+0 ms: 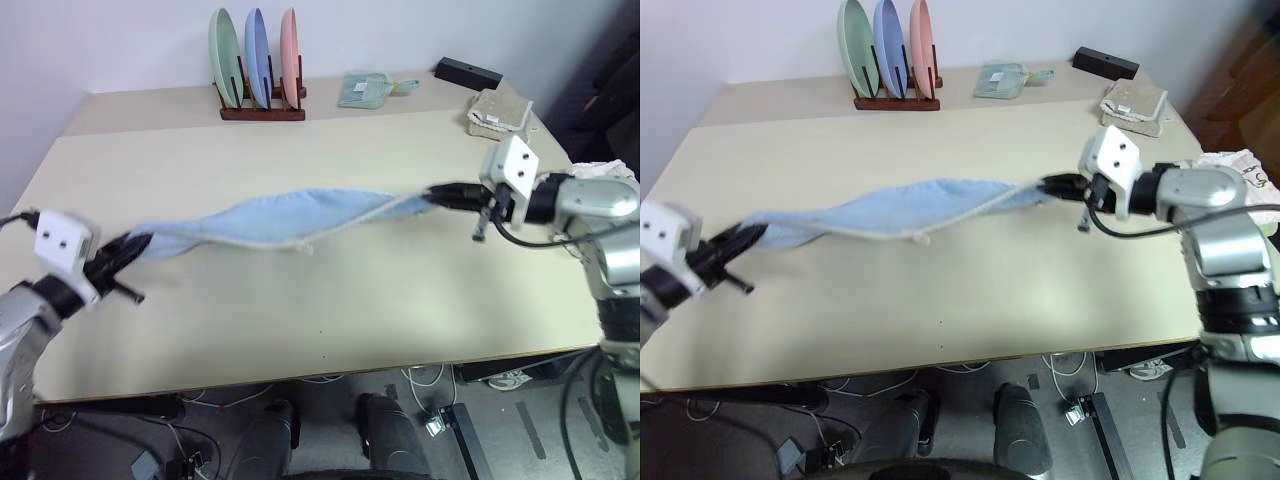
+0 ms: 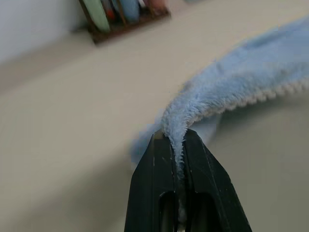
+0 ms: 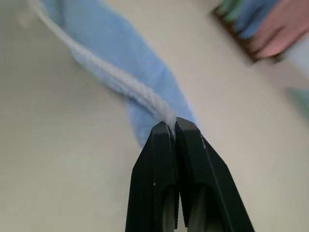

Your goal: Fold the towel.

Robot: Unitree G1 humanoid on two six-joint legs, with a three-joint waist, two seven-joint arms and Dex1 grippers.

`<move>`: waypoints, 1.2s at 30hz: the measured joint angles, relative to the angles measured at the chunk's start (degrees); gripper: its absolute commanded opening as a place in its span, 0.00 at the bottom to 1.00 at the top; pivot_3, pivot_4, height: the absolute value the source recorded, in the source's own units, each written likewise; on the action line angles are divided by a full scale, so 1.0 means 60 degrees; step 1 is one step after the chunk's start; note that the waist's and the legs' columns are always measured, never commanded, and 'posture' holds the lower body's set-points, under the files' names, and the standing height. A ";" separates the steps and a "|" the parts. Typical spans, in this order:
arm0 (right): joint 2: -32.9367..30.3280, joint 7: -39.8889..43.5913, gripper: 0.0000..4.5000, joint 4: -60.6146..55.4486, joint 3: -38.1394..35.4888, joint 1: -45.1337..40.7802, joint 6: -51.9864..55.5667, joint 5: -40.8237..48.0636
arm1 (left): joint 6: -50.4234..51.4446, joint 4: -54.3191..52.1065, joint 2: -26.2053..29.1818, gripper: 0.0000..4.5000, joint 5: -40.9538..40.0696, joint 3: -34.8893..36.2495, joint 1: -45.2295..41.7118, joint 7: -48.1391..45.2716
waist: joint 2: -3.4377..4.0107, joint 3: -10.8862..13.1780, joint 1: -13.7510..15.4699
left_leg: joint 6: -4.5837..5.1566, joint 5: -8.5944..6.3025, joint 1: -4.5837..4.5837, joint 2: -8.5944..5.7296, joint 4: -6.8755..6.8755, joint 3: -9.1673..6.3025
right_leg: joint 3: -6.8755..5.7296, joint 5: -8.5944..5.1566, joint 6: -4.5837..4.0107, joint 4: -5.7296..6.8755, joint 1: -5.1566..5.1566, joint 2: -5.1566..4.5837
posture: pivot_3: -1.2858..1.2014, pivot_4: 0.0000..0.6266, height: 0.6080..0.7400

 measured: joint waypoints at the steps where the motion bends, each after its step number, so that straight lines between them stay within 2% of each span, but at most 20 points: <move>1: -0.0348 0.0314 0.01 -0.0351 -0.0159 0.0487 0.0408 0.0337 | 0.0215 -0.0208 0.0001 0.00 -0.0260 0.0236 0.0603 -0.0278 | -0.0001 0.0001 0.0060 | 0.0005 -0.0003 -0.0002 0.0002 0.0005 0.0002 | 0.0000 -0.0009 -0.0015 -0.0005 0.0000 0.0000 | 0.52 0.24 1.00; 4: -0.0799 0.0768 0.01 -0.0818 -0.0396 0.1155 0.0986 0.0769 | 0.0608 -0.0426 0.0010 0.00 -0.0698 0.0597 0.1479 -0.0763 | -0.0001 0.0001 0.0150 | 0.0009 -0.0007 -0.0010 0.0011 0.0052 0.0030 | -0.0011 -0.0016 -0.0027 -0.0007 0.0016 0.0008 | 0.52 0.24 1.00; 8: -0.0314 0.0202 0.01 -0.0512 -0.0298 0.0582 0.0778 0.0500 | 0.0569 -0.0170 0.0119 0.00 -0.0639 0.0534 0.0853 -0.0547 | -0.0003 0.0000 0.0164 | 0.0008 -0.0007 0.0005 0.0013 0.0083 0.0034 | -0.0017 -0.0013 -0.0036 -0.0006 0.0053 0.0008 | 0.52 0.24 1.00; 13: 0.0851 -0.0820 0.01 0.1569 0.0774 -0.0769 -0.0628 -0.1029 | 0.0085 0.1426 0.0080 0.00 0.0239 -0.0595 -0.0817 0.0167 | -0.0004 -0.0005 0.0130 | 0.0009 -0.0007 0.0001 0.0003 0.0065 0.0039 | -0.0017 0.0011 0.0001 -0.0013 0.0033 0.0004 | 0.52 0.24 1.00; 17: 0.1522 -0.1220 0.01 0.3330 0.1460 -0.1451 -0.1478 -0.1949 | -0.0283 0.2467 -0.0052 0.00 0.0668 -0.1399 -0.1505 0.0256 | -0.0003 -0.0003 0.0121 | 0.0008 -0.0011 -0.0018 -0.0003 0.0055 0.0043 | -0.0013 0.0021 0.0014 -0.0013 -0.0001 -0.0001 | 0.52 0.24 1.00; 24: 0.2306 -0.1701 0.01 0.5645 0.1815 -0.2509 -0.2591 -0.2826 | -0.0688 0.3723 -0.0117 0.00 0.1048 -0.2029 -0.2409 0.0288 | -0.0002 -0.0003 0.0094 | 0.0007 -0.0011 -0.0015 -0.0004 0.0057 0.0041 | -0.0013 0.0022 0.0014 -0.0003 0.0001 0.0001 | 0.52 0.24 1.00; 25: 0.2420 -0.1799 0.00 0.5869 0.1816 -0.2618 -0.2655 -0.2879 | -0.0685 0.3812 -0.0147 0.07 0.1007 -0.2029 -0.2481 0.0289 | -0.0002 -0.0003 0.0092 | 0.0007 -0.0011 -0.0015 -0.0003 0.0057 0.0039 | -0.0013 0.0022 0.0015 -0.0002 0.0001 0.0001 | 0.52 0.24 1.00; 28: 0.2495 -0.1864 0.21 0.6013 0.1796 -0.2655 -0.2722 -0.2930 | -0.0637 0.3929 -0.0223 0.32 0.0983 -0.2012 -0.2498 0.0446 | -0.0001 -0.0002 0.0093 | 0.0007 -0.0011 -0.0016 -0.0003 0.0054 0.0030 | -0.0013 0.0022 0.0015 0.0000 -0.0002 0.0001 | 0.52 0.24 1.00; 31: 0.2480 -0.2047 0.53 0.5993 0.1628 -0.2652 -0.2724 -0.2934 | -0.0682 0.3935 -0.0232 0.65 0.1036 -0.1947 -0.2435 0.0746 | -0.0001 -0.0002 0.0094 | 0.0007 -0.0011 -0.0015 -0.0004 0.0057 0.0024 | -0.0012 0.0022 0.0015 0.0004 -0.0002 0.0000 | 0.52 0.24 1.00; 32: 0.2434 -0.2172 0.64 0.5963 0.1529 -0.2644 -0.2734 -0.2952 | -0.0712 0.3934 -0.0251 0.66 0.1080 -0.1909 -0.2424 0.0888 | 0.0000 -0.0002 0.0099 | 0.0007 -0.0011 -0.0015 -0.0004 0.0057 0.0023 | -0.0012 0.0022 0.0015 0.0006 -0.0001 0.0001 | 0.52 0.24 1.00; 36: 0.1863 -0.2523 0.64 0.5259 0.1074 -0.2169 -0.2703 -0.2976 | -0.0746 0.3871 -0.0674 0.66 0.0984 -0.1339 -0.2419 0.1518 | -0.0001 -0.0002 0.0154 | 0.0007 -0.0011 -0.0016 -0.0005 0.0058 0.0020 | -0.0013 0.0022 0.0015 0.0003 0.0000 -0.0003 | 0.52 0.24 1.00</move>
